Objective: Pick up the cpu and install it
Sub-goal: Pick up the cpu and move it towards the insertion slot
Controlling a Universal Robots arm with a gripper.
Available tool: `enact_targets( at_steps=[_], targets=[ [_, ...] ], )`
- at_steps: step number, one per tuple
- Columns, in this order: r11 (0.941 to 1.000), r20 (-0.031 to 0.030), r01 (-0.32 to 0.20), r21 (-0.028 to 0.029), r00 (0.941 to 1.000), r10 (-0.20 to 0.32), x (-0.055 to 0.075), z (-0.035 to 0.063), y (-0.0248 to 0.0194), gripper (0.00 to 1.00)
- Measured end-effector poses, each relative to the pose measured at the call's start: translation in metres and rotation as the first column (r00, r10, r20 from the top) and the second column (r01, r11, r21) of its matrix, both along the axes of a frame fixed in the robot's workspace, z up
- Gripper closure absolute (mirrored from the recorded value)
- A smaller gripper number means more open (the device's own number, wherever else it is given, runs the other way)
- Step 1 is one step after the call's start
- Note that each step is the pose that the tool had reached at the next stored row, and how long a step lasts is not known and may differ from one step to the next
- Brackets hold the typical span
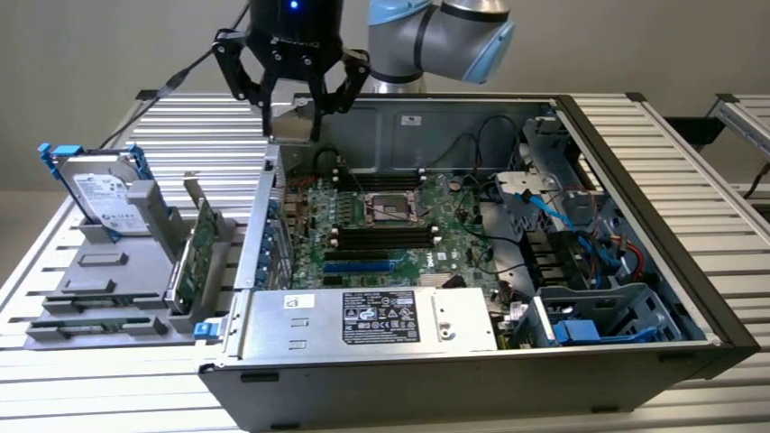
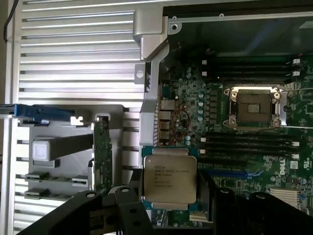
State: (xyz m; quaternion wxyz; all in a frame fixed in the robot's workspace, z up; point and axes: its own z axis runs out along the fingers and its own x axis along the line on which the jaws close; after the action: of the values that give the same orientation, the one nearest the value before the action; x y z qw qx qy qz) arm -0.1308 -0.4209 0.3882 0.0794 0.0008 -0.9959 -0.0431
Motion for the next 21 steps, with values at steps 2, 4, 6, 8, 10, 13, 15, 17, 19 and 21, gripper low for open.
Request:
enact_targets(
  at_steps=[2,4,6,8,10,13,15,17,19,21],
  targets=[
    [1.0000,0.0098,0.000,-0.0050,1.0000,0.000,0.003,-0.0001,0.0051,0.45],
    [1.0000,0.0255,0.000,-0.0096,0.9997,0.000,0.006,-0.0001,0.0096,0.45],
    [0.9999,0.0439,0.000,-0.0137,0.9990,0.000,0.009,-0.0001,0.0139,0.45],
    [0.9998,0.0641,0.001,-0.0181,0.9979,0.000,0.012,0.0000,0.0180,0.45],
    [0.9997,0.0859,0.001,-0.0224,0.9963,0.001,0.015,-0.0001,0.0223,0.45],
    [0.9995,0.1192,0.002,-0.0303,0.9929,0.002,0.019,-0.0001,0.0289,0.45],
    [0.9993,0.1419,0.003,-0.0386,0.9899,0.003,0.021,-0.0001,0.0340,0.45],
    [0.9990,0.1581,0.003,-0.0456,0.9874,0.004,0.022,-0.0004,0.0381,0.45],
    [0.9986,0.1718,0.004,-0.0518,0.9851,0.005,0.024,-0.0007,0.0420,0.45],
    [0.9984,0.1840,0.005,-0.0571,0.9829,0.006,0.026,-0.0012,0.0451,0.45]
  ],
)
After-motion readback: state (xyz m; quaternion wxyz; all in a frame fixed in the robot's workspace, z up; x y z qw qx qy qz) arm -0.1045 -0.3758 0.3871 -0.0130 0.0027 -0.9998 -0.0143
